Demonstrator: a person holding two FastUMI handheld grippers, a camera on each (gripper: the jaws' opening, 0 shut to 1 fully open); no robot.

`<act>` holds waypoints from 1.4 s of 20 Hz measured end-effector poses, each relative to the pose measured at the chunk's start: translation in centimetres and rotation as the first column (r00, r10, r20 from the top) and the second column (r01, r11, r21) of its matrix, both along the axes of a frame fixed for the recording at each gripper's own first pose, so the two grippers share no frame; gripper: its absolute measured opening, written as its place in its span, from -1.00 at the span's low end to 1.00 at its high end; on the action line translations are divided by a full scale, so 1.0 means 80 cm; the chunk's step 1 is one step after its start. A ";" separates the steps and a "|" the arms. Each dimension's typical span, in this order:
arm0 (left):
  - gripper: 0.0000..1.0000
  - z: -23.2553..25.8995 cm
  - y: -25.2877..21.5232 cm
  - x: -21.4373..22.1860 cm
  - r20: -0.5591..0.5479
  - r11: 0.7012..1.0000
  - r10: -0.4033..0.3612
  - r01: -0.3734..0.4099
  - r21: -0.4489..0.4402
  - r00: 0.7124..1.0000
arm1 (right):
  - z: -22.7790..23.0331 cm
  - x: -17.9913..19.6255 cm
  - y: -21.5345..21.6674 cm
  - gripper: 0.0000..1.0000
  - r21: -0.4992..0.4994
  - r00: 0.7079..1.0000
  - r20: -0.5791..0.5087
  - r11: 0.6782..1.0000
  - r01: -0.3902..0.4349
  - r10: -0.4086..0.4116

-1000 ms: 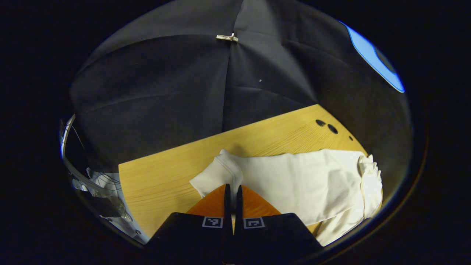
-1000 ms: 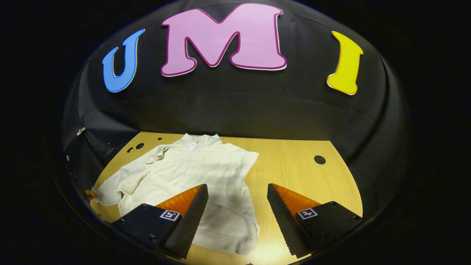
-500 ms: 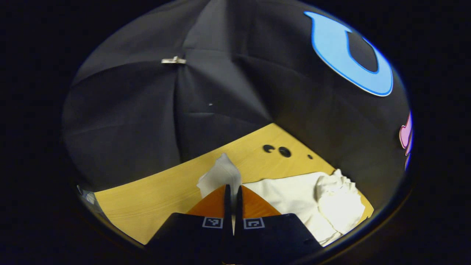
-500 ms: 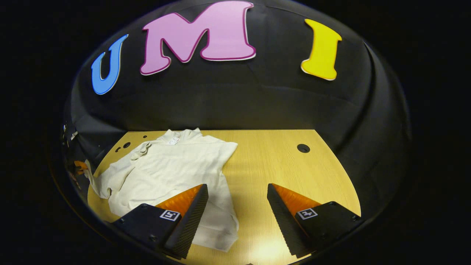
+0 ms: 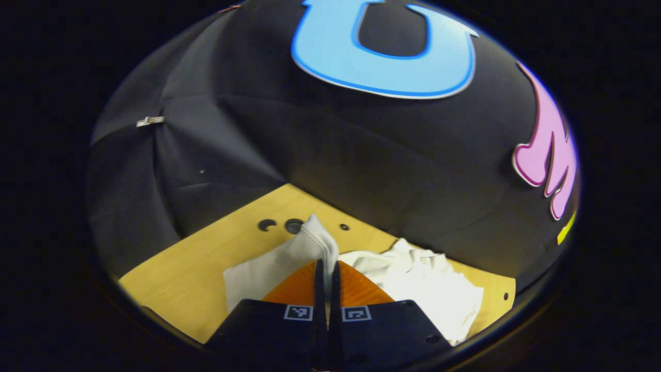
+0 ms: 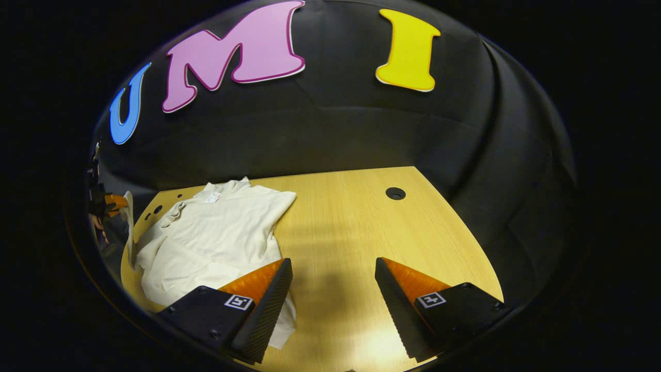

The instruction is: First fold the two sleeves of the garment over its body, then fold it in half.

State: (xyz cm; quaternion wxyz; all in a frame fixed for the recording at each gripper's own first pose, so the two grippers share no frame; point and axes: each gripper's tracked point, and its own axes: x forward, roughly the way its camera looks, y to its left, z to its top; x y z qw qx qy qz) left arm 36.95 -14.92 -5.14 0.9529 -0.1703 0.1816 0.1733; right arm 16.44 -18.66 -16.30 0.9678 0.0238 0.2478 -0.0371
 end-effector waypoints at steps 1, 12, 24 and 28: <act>-0.89 0.004 -0.020 0.011 0.006 1.000 -0.026 0.026 0.001 1.000 | -0.003 0.001 -0.006 0.97 0.002 1.000 -0.002 1.000 0.006 -0.006; -0.88 -0.009 -0.280 0.083 -0.005 0.925 -0.380 0.380 0.022 0.925 | -0.028 -0.011 -0.072 0.98 0.046 0.997 -0.014 0.996 0.078 -0.078; -0.87 -0.080 -0.434 0.097 -0.083 0.826 -0.563 0.560 -0.059 0.822 | -0.054 -0.026 -0.092 0.99 0.090 0.992 -0.044 0.989 0.121 -0.117; 0.65 -0.058 -0.441 0.089 -0.045 0.821 -0.571 0.569 -0.052 0.820 | -0.057 -0.024 -0.080 0.98 0.087 0.994 -0.047 0.991 0.101 -0.097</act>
